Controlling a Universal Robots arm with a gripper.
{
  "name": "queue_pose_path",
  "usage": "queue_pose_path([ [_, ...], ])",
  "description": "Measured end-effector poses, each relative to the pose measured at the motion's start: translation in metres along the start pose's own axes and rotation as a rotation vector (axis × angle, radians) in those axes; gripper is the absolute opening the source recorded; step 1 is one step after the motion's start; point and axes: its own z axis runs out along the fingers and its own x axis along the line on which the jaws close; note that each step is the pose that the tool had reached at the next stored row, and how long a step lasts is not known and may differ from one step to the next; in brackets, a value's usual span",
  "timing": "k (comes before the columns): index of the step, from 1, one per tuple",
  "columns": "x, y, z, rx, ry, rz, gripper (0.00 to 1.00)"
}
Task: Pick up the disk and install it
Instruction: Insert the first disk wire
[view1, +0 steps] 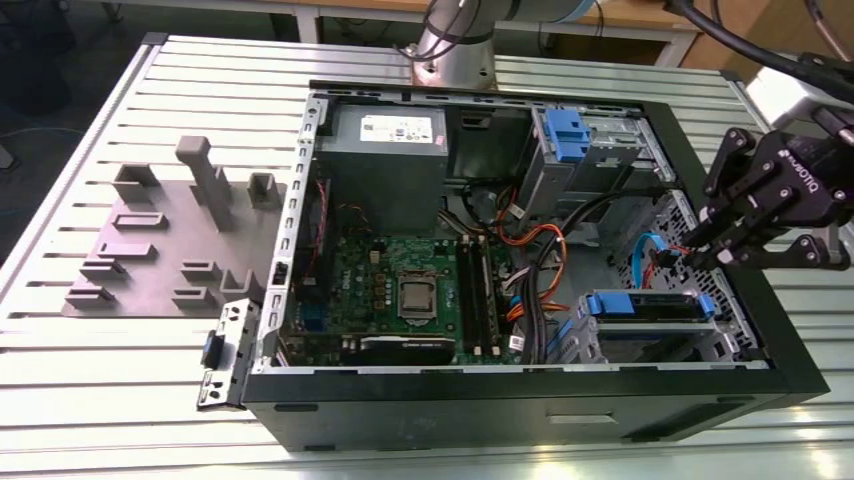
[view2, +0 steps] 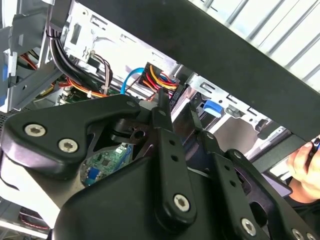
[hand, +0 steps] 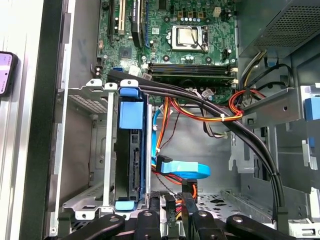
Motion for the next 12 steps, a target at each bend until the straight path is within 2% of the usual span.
queue_pose_path([
  [5,0.0001,-0.0004,0.0016,0.0,-0.0001,0.0,0.3],
  [7,0.0001,-0.0004,0.0017,0.0,-0.0006,0.0,0.17],
  [12,0.0001,-0.0004,0.0018,0.0,-0.0017,0.0,0.16],
])
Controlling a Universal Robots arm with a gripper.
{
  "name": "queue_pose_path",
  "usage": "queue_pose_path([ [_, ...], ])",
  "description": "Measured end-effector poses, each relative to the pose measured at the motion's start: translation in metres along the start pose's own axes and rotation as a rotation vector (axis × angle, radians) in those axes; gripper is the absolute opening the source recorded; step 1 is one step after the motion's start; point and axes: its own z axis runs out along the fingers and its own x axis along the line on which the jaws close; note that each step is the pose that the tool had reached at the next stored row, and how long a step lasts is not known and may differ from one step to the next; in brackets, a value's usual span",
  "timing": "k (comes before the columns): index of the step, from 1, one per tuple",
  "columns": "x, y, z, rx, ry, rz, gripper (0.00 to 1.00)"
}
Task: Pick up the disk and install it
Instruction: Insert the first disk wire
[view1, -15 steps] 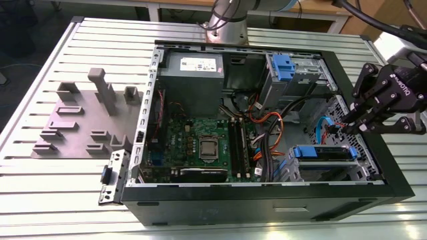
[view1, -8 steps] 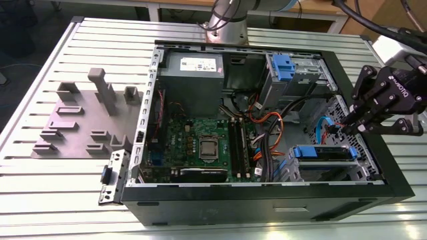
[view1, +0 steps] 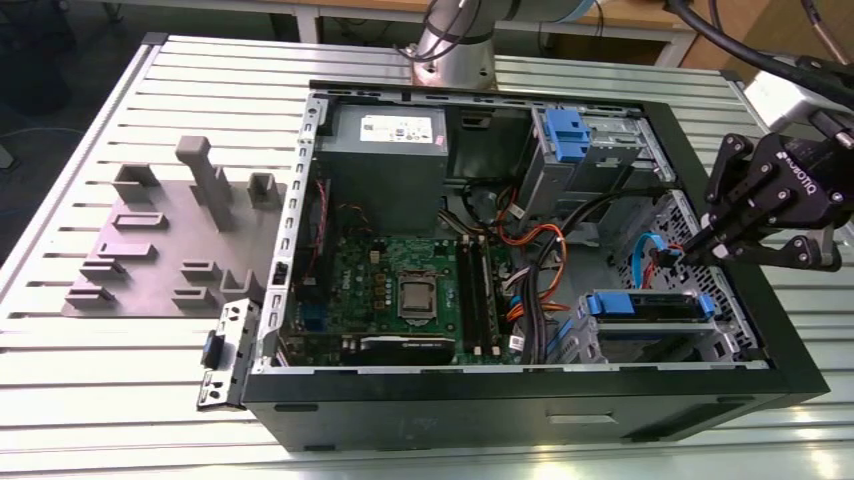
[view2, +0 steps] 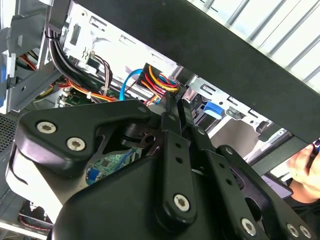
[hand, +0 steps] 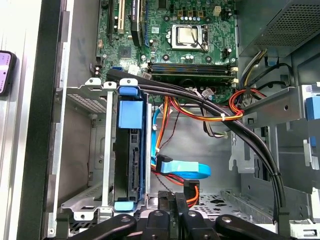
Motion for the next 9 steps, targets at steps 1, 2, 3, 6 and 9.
queue_pose_path([
  [1,0.0,0.0,0.0,0.0,-0.0006,0.0,0.16],
  [2,0.0,0.0002,-0.0003,0.0,-0.0007,0.0,0.16],
  [3,0.0,0.0004,-0.0009,0.0,-0.0008,0.0,0.16],
  [6,-0.0001,0.0013,-0.0024,0.0008,-0.0011,0.0,0.16],
  [9,-0.0001,0.0016,-0.0025,0.0014,-0.001,0.0,0.16],
])
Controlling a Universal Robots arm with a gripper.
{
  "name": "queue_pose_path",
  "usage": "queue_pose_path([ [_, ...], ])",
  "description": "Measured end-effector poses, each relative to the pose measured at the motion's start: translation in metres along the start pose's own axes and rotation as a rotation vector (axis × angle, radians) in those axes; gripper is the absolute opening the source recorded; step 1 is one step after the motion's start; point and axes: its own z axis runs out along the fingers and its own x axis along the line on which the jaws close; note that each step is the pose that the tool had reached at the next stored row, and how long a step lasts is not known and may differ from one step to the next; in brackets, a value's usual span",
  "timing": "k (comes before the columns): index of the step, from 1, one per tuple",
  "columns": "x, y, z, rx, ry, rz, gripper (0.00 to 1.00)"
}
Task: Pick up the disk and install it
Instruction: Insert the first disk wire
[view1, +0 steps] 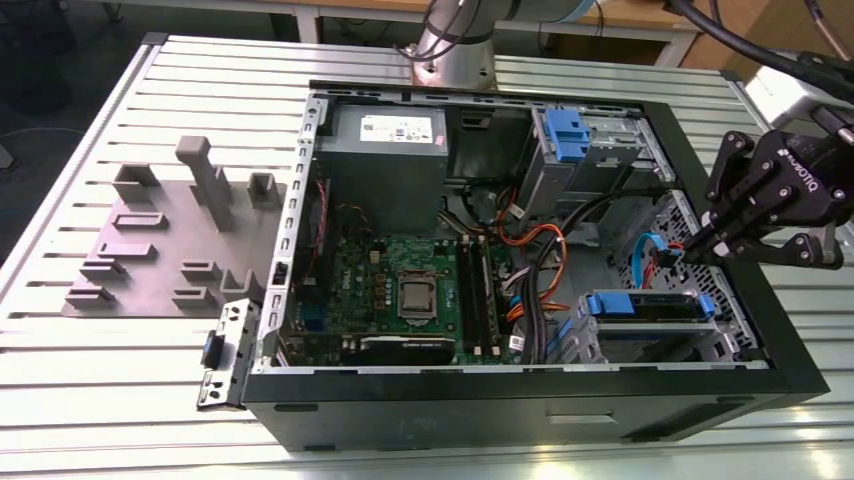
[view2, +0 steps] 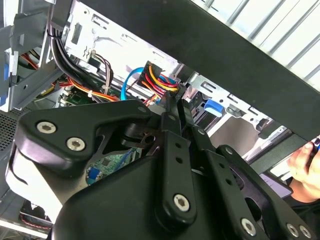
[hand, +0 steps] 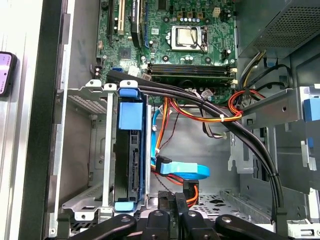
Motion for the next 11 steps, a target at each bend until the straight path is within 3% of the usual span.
queue_pose_path([
  [6,0.0,-0.0028,-0.0004,-0.0009,0.0001,0.0,0.18],
  [7,-0.0001,-0.0032,-0.0005,-0.001,0.0002,0.0,0.24],
  [9,0.0,-0.0034,-0.0001,-0.0011,-0.0003,0.0,0.24],
  [11,0.0001,-0.0035,0.0006,-0.0011,-0.0047,0.0,0.24],
])
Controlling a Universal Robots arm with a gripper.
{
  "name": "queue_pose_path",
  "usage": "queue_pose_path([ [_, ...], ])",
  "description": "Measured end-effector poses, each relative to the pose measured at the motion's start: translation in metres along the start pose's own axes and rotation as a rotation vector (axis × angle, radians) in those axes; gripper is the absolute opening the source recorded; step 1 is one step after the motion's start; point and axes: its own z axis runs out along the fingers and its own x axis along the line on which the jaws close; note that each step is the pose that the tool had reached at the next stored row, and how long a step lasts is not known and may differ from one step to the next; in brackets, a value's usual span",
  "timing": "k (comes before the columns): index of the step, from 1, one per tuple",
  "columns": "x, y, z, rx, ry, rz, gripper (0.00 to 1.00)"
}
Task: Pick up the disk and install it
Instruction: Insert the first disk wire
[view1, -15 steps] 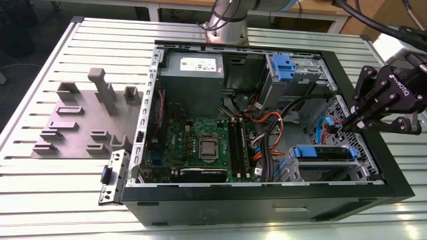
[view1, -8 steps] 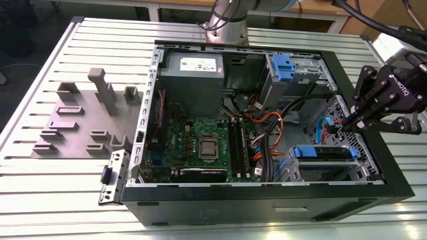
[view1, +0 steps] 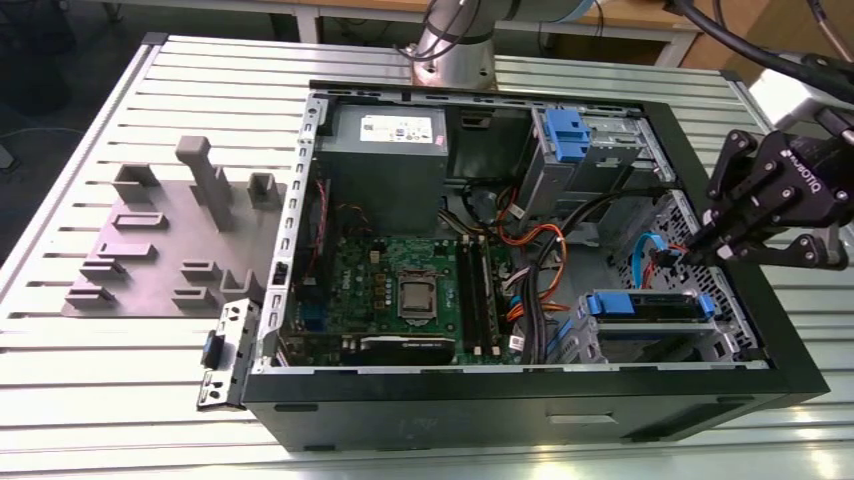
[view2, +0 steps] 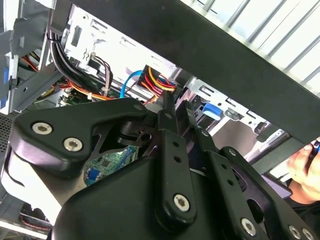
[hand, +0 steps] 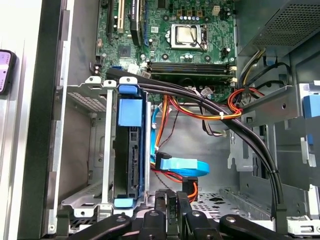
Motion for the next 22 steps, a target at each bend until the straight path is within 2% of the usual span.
queue_pose_path([
  [3,0.0,-0.0003,0.0014,-0.0002,-0.0107,-0.002,0.24],
  [5,0.0001,-0.0004,0.0026,-0.0002,-0.0139,-0.002,0.24],
  [11,0.0002,-0.0007,0.0051,-0.0001,-0.0137,-0.002,0.22],
  [12,0.0002,-0.0007,0.0051,0.0,-0.0137,-0.002,0.16],
  [13,0.0002,-0.0005,0.005,0.0002,-0.014,-0.002,0.16],
  [20,0.0,0.0048,0.0016,0.0057,-0.0135,-0.005,0.16],
  [22,0.0002,0.0064,0.0017,0.0091,-0.01,-0.004,0.16],
])
